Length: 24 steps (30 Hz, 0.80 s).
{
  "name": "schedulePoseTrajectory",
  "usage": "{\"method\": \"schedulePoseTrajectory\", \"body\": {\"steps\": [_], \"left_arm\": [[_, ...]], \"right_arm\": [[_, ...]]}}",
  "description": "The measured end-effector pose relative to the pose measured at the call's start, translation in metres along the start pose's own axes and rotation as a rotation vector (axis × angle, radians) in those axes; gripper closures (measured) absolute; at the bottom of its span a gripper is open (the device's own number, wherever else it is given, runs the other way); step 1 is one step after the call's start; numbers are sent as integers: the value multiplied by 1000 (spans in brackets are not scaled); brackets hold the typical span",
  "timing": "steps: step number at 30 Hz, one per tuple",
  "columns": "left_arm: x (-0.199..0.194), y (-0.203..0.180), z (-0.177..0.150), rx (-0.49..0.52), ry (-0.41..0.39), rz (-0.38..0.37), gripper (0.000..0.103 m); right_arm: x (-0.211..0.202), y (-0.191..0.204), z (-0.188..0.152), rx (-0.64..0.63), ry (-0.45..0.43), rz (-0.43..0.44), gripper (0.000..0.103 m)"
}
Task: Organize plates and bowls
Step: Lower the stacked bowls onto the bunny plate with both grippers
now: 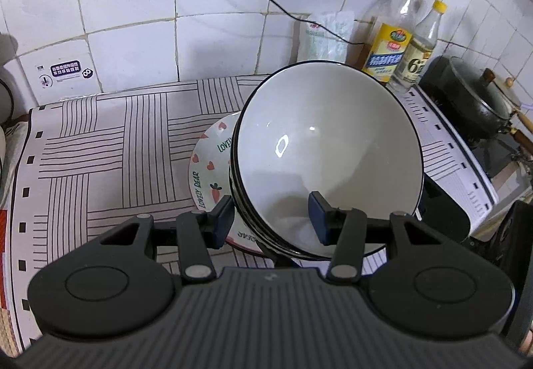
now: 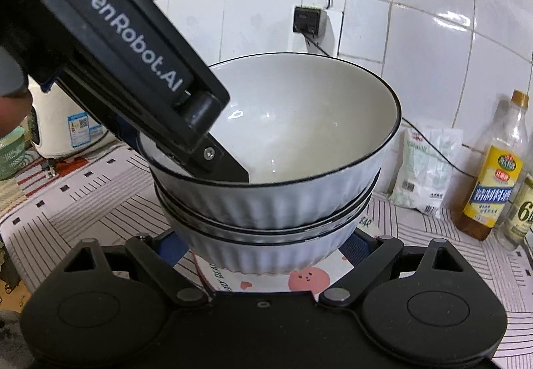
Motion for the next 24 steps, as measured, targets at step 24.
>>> {"method": "schedulePoseTrajectory", "body": {"steps": [24], "left_arm": [[66, 12, 36, 2, 48, 45, 56]], "right_arm": [[70, -27, -5, 44, 67, -9, 8]]}}
Point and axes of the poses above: each gripper's, at about its wrist camera, not at the fingertips, and x roughly the way its jaws point, y to its left, z to its top, the point moved 6 cm from there along x, roughly the way its jaws point, and after that the axes turned 15 degrees about y, right-handed, at the moved point
